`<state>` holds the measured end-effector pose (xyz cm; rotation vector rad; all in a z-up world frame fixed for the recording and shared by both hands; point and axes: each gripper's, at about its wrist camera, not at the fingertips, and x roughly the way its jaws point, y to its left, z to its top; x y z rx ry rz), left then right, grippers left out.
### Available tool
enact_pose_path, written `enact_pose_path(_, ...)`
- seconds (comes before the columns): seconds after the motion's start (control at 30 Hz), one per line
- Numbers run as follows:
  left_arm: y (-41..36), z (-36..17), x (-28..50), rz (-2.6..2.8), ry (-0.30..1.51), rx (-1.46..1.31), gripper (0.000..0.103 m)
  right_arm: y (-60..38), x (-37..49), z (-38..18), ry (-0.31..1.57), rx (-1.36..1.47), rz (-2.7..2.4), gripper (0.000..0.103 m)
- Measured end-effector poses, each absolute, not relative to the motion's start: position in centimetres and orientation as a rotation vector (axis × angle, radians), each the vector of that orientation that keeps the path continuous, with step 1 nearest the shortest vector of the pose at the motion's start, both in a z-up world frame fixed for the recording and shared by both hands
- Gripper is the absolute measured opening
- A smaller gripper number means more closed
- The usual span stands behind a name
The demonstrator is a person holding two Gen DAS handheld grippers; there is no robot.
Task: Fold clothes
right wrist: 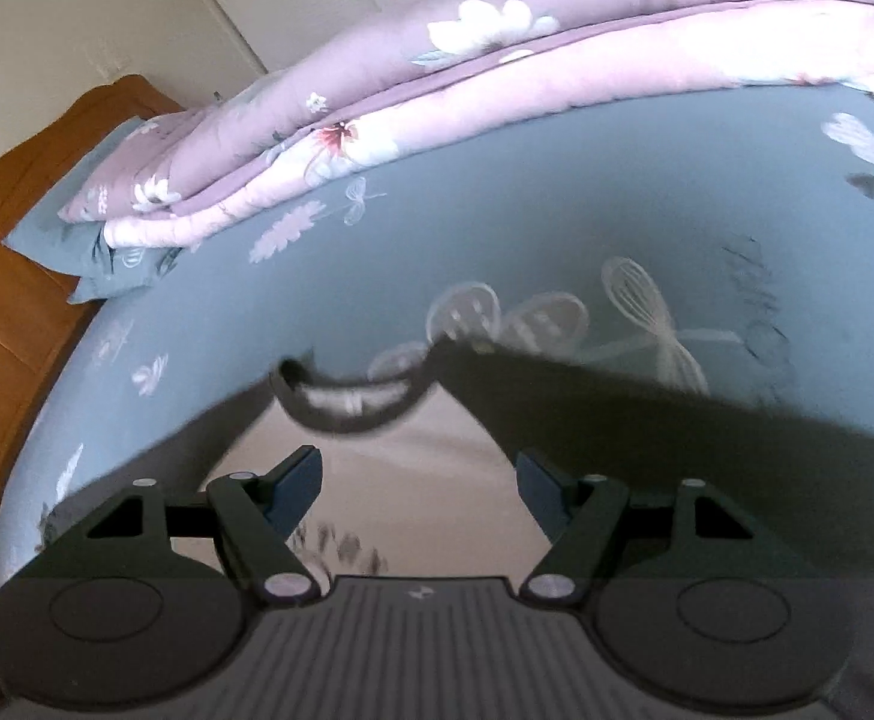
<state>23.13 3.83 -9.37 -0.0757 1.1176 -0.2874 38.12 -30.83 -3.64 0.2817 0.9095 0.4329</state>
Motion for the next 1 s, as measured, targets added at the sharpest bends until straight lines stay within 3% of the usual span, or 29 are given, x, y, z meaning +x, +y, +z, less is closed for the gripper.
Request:
enact_pose_path(0.43, 6.1, -12.7, 27.3, -0.292, 1.079, -0.179, 0.090, -26.1, 46.6, -12.3, 1.016, 0.287, 0.371, 0.076)
enact_pose_path(0.7, 7.3, -15.2, 27.2, -0.256, 1.111, -0.194, 0.090, -25.2, 47.3, -12.3, 0.947, 0.253, 0.321, 0.076)
enact_pose_path(1.0, 5.8, -12.7, 23.1, -0.326, 1.033, -0.111, 0.090, -17.5, 43.7, -7.2, 1.001, 0.203, 0.618, 0.077)
